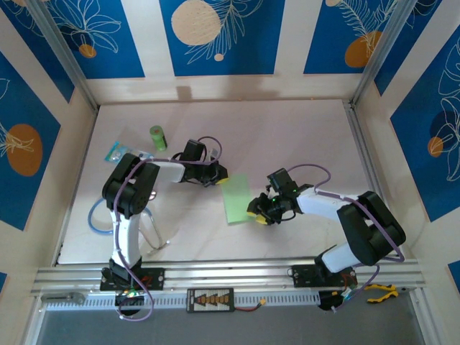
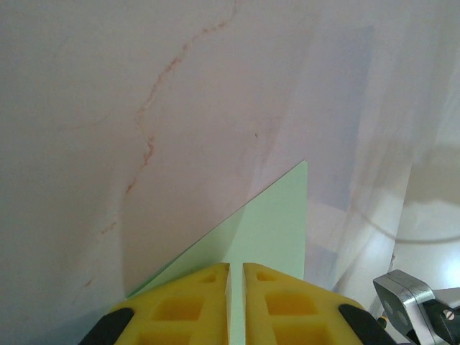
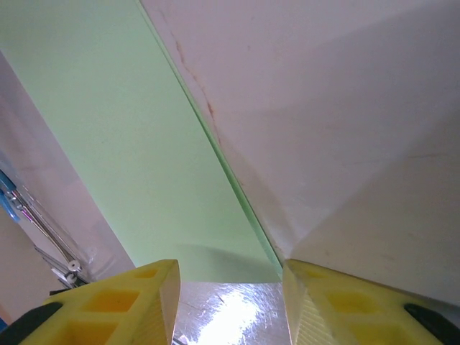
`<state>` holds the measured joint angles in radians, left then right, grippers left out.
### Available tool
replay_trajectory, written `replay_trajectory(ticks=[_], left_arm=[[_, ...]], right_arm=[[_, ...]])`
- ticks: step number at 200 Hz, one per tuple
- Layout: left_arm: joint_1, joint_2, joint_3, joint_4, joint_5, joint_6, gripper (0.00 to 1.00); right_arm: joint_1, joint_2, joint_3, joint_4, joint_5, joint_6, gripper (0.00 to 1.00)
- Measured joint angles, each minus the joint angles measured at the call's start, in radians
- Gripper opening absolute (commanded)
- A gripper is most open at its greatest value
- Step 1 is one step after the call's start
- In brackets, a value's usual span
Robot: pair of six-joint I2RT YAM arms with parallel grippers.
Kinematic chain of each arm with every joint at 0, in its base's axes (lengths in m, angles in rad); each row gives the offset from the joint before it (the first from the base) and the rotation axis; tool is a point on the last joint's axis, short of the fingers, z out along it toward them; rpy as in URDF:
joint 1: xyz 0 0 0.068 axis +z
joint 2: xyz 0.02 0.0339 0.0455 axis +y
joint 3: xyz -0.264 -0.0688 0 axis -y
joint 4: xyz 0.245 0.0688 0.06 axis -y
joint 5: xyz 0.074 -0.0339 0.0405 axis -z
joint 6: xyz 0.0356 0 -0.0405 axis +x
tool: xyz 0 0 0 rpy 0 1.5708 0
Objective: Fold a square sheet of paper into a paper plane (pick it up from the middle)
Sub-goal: Fold the triangle a second time at the center of the table.
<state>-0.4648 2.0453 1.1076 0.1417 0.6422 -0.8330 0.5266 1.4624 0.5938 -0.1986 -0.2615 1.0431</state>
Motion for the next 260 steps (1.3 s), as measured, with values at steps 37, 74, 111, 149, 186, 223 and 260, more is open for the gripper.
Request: replay_trajectory(ticks=[37, 74, 111, 149, 186, 223, 260], left_arm=[[0.0, 0.0, 0.0, 0.0, 0.001, 0.0, 0.13], [0.0, 0.0, 0.0, 0.001, 0.003, 0.0, 0.13], [0.001, 0.0, 0.0, 0.001, 0.005, 0.0, 0.13], [0.002, 0.0, 0.0, 0.001, 0.012, 0.004, 0.13], [0.003, 0.001, 0.0, 0.001, 0.016, 0.008, 0.14], [0.003, 0.001, 0.0, 0.001, 0.021, 0.023, 0.14], [0.004, 0.002, 0.001, 0.001, 0.024, 0.024, 0.14]], right_arm=[[0.002, 0.0, -0.002, 0.01, 0.001, 0.026, 0.42], [0.008, 0.011, -0.005, 0.067, -0.012, 0.037, 0.39], [0.01, 0.013, -0.005, 0.108, -0.021, 0.036, 0.39], [-0.002, 0.014, 0.003, 0.13, -0.054, -0.009, 0.45], [-0.035, 0.037, 0.041, 0.154, -0.096, -0.089, 0.46], [-0.058, 0.093, 0.088, 0.169, -0.151, -0.167, 0.46], [-0.077, 0.132, 0.125, 0.162, -0.202, -0.239, 0.46]])
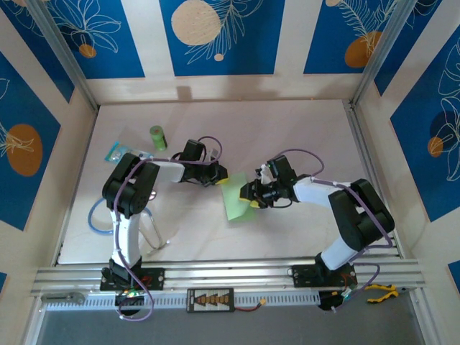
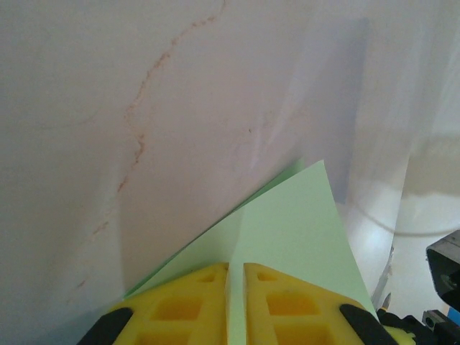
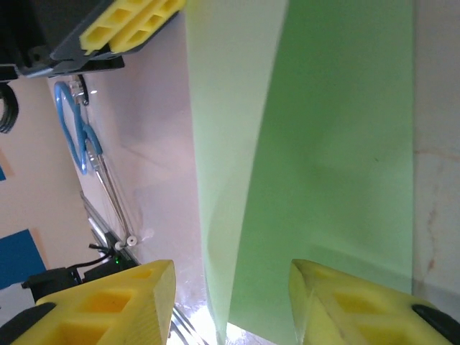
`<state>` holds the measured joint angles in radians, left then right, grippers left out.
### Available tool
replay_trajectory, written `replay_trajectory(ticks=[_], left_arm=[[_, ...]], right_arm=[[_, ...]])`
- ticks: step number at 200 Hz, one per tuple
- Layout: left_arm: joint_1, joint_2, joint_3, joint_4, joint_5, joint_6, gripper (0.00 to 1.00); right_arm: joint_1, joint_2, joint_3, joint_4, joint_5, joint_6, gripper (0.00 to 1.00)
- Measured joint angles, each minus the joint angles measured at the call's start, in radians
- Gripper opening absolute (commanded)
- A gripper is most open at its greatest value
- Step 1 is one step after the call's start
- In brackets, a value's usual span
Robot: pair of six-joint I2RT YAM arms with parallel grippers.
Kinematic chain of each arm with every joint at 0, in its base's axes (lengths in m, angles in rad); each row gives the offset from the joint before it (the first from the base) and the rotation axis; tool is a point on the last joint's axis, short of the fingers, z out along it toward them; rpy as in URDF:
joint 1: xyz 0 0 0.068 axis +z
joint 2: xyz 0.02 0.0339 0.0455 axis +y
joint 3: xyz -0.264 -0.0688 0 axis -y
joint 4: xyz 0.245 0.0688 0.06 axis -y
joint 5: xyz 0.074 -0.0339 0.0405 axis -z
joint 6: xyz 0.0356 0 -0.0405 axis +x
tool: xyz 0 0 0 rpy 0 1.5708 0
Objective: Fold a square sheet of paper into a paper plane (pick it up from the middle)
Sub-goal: Fold the triangle a second time at the center of the table.
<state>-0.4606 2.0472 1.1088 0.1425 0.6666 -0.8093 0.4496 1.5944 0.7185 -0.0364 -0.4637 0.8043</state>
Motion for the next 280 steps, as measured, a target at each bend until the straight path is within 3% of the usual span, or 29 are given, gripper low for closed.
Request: replay_trajectory(ticks=[74, 132, 181, 214, 280], left_arm=[[0.001, 0.001, 0.0, 0.0, 0.006, 0.006, 0.14], [0.001, 0.001, 0.003, -0.004, 0.006, 0.006, 0.15], [0.0, -0.009, 0.003, -0.001, 0.03, -0.002, 0.29], [0.0, -0.076, 0.002, -0.018, 0.033, 0.004, 0.39], [0.0, -0.29, -0.038, -0.054, -0.014, 0.092, 0.4]], right_arm=[[-0.049, 0.046, 0.02, -0.001, -0.071, -0.071, 0.43], [-0.065, 0.055, 0.02, 0.004, -0.117, -0.089, 0.32], [-0.065, 0.113, 0.02, 0.001, -0.114, -0.086, 0.18], [-0.064, 0.117, 0.02, 0.003, -0.093, -0.065, 0.13], [0.015, 0.117, 0.0, 0.082, 0.027, 0.101, 0.09]])
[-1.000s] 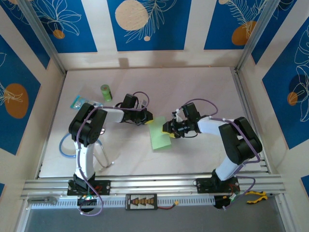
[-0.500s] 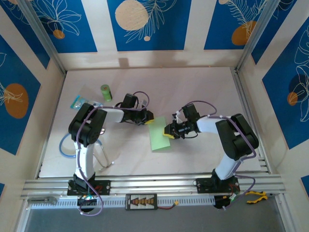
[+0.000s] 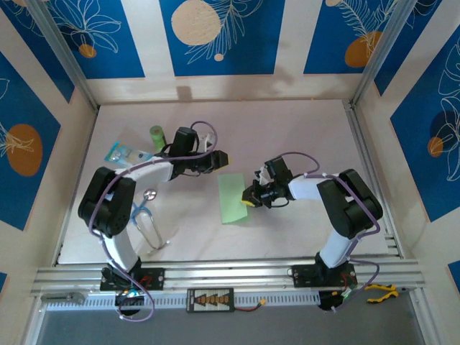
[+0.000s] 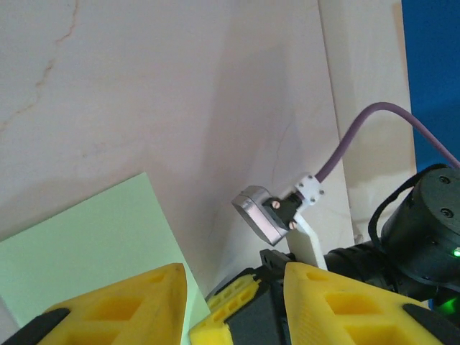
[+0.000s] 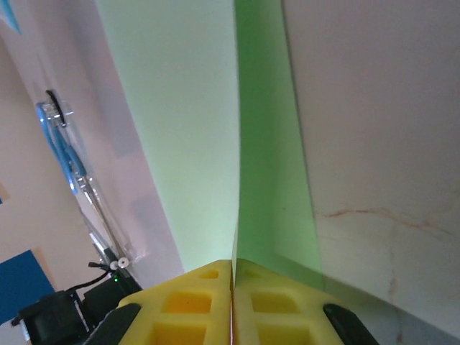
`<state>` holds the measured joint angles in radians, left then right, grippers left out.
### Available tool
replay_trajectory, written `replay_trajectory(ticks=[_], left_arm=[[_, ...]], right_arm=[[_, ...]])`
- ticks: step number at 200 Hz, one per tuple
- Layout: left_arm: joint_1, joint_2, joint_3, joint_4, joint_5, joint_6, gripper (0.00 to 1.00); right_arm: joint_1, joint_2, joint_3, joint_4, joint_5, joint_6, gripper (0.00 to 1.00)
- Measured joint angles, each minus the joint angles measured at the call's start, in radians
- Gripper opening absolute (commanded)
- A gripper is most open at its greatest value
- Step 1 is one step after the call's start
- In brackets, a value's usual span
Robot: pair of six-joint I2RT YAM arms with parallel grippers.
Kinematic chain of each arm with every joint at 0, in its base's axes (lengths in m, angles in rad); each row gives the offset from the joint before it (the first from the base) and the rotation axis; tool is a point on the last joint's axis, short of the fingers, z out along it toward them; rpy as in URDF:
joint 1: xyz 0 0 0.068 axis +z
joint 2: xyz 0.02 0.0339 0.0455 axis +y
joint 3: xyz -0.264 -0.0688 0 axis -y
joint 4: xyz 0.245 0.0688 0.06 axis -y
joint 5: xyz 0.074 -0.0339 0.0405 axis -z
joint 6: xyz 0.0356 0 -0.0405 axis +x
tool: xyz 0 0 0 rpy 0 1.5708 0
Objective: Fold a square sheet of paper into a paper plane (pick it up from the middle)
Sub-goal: Fold the triangle a second time at the center of the table.
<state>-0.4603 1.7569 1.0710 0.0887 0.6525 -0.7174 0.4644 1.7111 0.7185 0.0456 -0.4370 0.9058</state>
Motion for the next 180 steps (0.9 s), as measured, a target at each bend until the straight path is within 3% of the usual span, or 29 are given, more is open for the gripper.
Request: replay_trajectory(ticks=[73, 122, 149, 180], left_arm=[[0.0, -0.14, -0.146, -0.022, -0.062, 0.106, 0.38], [-0.025, -0.232, -0.238, 0.011, -0.1, 0.219, 0.37], [-0.095, -0.294, -0.319, 0.058, -0.133, 0.323, 0.37], [-0.247, -0.37, -0.392, 0.079, -0.229, 0.523, 0.41]], right_arm=[[0.122, -0.114, -0.032, 0.014, 0.259, 0.291, 0.07], [0.137, -0.14, -0.05, 0.025, 0.275, 0.36, 0.18], [0.126, -0.137, -0.05, 0.04, 0.243, 0.343, 0.12], [0.11, -0.137, -0.05, 0.054, 0.209, 0.322, 0.09]])
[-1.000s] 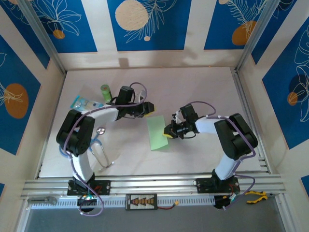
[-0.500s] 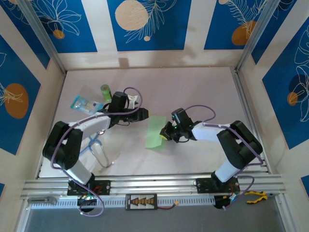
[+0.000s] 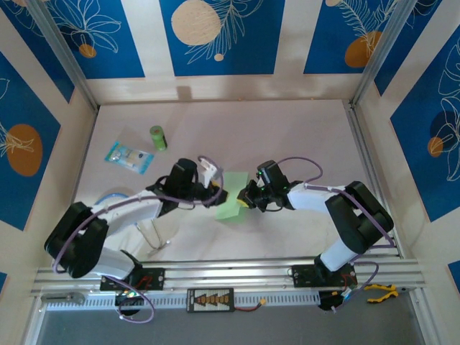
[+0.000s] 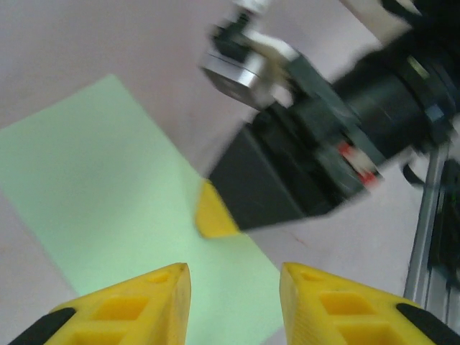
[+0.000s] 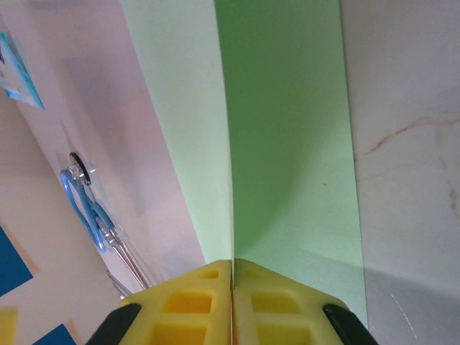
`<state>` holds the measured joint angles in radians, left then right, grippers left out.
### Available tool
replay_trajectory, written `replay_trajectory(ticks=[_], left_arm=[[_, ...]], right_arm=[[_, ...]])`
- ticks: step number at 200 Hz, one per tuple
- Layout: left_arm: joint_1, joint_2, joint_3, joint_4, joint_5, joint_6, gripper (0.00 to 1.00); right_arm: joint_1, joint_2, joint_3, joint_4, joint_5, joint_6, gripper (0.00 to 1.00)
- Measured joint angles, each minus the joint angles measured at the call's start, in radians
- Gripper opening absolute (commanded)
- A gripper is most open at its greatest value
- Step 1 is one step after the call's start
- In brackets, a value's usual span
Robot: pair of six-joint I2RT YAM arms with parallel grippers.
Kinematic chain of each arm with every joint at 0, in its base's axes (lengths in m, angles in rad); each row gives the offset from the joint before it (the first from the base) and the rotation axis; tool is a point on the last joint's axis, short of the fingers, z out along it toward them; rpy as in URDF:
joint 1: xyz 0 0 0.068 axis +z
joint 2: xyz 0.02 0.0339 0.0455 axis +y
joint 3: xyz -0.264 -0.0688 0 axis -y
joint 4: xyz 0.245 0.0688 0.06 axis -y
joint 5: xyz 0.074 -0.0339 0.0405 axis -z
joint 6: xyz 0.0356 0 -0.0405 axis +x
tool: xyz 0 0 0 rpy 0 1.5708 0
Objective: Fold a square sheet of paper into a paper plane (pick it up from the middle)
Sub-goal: Fold the triangle a second time at the center of the table.
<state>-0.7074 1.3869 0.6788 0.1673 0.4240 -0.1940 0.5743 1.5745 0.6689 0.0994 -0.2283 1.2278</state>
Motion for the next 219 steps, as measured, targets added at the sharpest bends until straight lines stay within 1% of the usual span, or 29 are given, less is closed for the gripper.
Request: replay_trajectory(ticks=[11, 32, 69, 90, 128, 154, 171, 196, 219], left_arm=[[-0.056, -0.029, -0.03, 0.01, -0.051, 0.069, 0.44], [-0.139, -0.065, -0.083, 0.027, -0.146, 0.163, 0.46], [-0.254, -0.067, -0.106, 0.035, -0.321, 0.253, 0.51], [-0.322, -0.036, -0.106, 0.063, -0.403, 0.28, 0.53], [-0.43, 0.081, -0.085, 0.081, -0.58, 0.332, 0.56], [-0.468, 0.138, -0.066, 0.092, -0.719, 0.364, 0.56], [-0.476, 0.163, -0.058, 0.117, -0.786, 0.381, 0.55], [-0.476, 0.179, -0.042, 0.145, -0.839, 0.389, 0.51], [-0.476, 0.188, -0.03, 0.164, -0.861, 0.395, 0.42]], right_arm=[[-0.004, 0.0, 0.0, 0.002, -0.01, -0.004, 0.09], [-0.007, 0.0, 0.0, 0.005, -0.02, -0.007, 0.09], [-0.01, 0.0, 0.0, 0.006, -0.034, -0.007, 0.09], [-0.01, 0.0, 0.0, 0.006, -0.035, -0.007, 0.09], [-0.01, 0.0, 0.0, 0.006, -0.034, -0.007, 0.09], [-0.012, 0.0, 0.0, 0.006, -0.034, -0.007, 0.09], [-0.012, 0.0, 0.0, 0.005, -0.034, -0.007, 0.09], [-0.012, 0.0, 0.0, 0.005, -0.034, -0.007, 0.09], [-0.012, 0.0, 0.0, 0.005, -0.034, -0.007, 0.09]])
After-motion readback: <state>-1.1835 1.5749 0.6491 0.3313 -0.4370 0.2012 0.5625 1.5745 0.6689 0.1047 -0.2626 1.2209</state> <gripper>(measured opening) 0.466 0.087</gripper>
